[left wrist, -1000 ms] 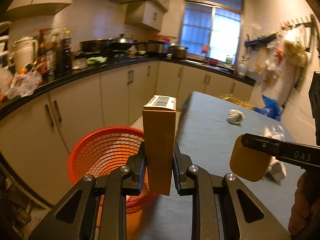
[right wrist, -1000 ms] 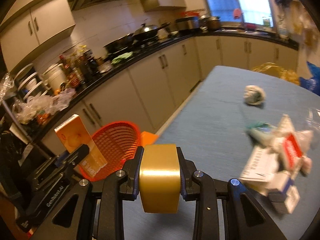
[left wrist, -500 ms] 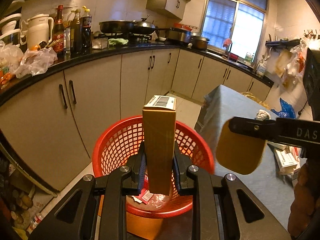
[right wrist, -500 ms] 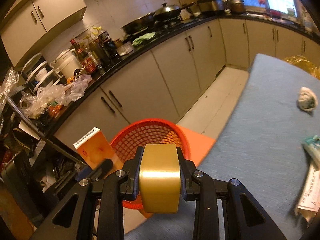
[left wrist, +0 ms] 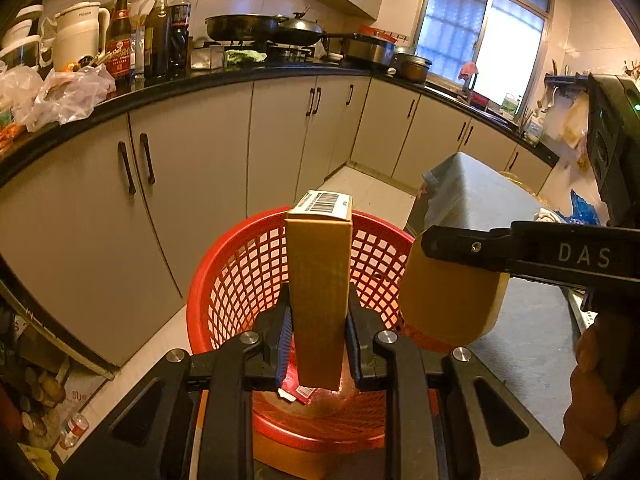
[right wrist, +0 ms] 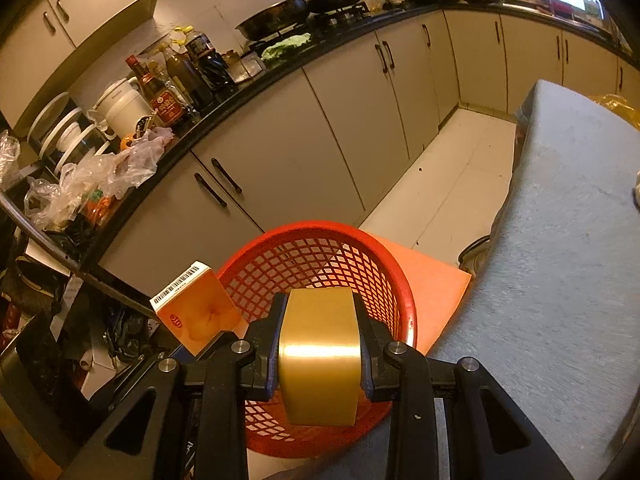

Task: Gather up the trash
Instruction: 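Open both grippers over the basket to drop the box and tape roll, then move both tools back over the table toward the white boxes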

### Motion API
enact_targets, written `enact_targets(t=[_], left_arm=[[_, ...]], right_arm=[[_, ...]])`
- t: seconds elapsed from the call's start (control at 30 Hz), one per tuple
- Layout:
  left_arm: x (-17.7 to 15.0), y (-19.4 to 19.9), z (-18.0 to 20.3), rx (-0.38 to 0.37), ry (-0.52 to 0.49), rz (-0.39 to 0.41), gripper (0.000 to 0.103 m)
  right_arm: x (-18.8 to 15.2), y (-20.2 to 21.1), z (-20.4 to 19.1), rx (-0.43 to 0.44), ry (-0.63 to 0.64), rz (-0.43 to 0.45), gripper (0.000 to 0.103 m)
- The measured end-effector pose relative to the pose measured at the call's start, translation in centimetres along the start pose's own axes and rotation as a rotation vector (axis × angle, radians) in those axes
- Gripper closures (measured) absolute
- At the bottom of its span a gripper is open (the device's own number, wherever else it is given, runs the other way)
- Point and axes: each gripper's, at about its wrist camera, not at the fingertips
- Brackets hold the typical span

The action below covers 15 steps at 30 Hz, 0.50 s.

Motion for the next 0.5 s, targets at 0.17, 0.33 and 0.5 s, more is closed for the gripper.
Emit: enact_targets(t=[0.17,0.33,0.5], left_arm=[[0.1,-0.5,-0.2,0.003,0.004,-0.013,0.078],[0.4,0.0,-0.4,0.022,0.013,0.010,0.059],[0.5,1.2,0.5,0.015,0.007,0.035,0.052]], right_arm=[[0.0,-0.6,0.5,0.007,-0.018,-0.019,0.068],[0.1,0.7,0.4,0.013,-0.011,0.009,0.063],[-0.3,3.8,1.1,-0.007,-0.004,0.066,0.050]])
Point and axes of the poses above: each gripper's, at about its wrist camera, not at the fingertips, and y roughly against the way its jaws point, z to its right, x to its top, and after that the axes turned 4 degrees about z, right-handed
